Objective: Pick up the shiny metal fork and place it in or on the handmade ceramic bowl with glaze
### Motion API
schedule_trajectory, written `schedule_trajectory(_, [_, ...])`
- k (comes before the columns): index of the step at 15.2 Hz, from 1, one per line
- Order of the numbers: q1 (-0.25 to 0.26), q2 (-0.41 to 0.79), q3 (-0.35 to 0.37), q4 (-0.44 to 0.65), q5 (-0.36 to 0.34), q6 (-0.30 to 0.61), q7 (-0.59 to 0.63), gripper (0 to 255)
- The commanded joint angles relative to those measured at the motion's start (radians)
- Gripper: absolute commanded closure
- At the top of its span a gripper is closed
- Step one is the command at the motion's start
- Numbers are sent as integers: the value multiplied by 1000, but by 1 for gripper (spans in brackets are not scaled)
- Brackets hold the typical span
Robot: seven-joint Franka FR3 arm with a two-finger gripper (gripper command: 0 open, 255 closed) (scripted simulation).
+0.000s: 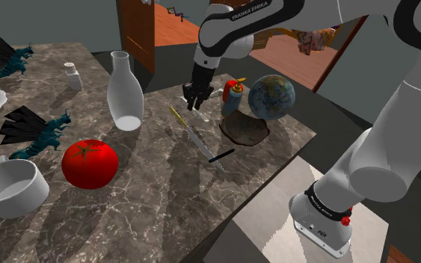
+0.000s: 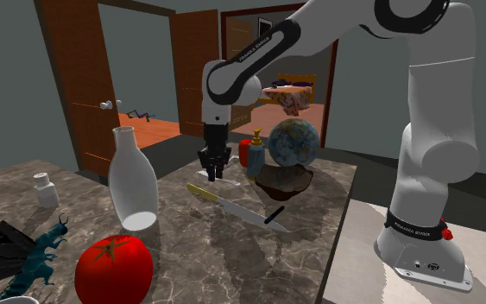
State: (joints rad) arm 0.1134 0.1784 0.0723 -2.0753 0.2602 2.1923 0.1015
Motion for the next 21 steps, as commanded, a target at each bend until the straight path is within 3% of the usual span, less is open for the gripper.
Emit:
schedule_trajectory(1, [0, -16, -1, 7, -3, -22, 5, 255])
schedule_trajectory(21, [-6, -120, -7, 152, -26, -267, 59, 255])
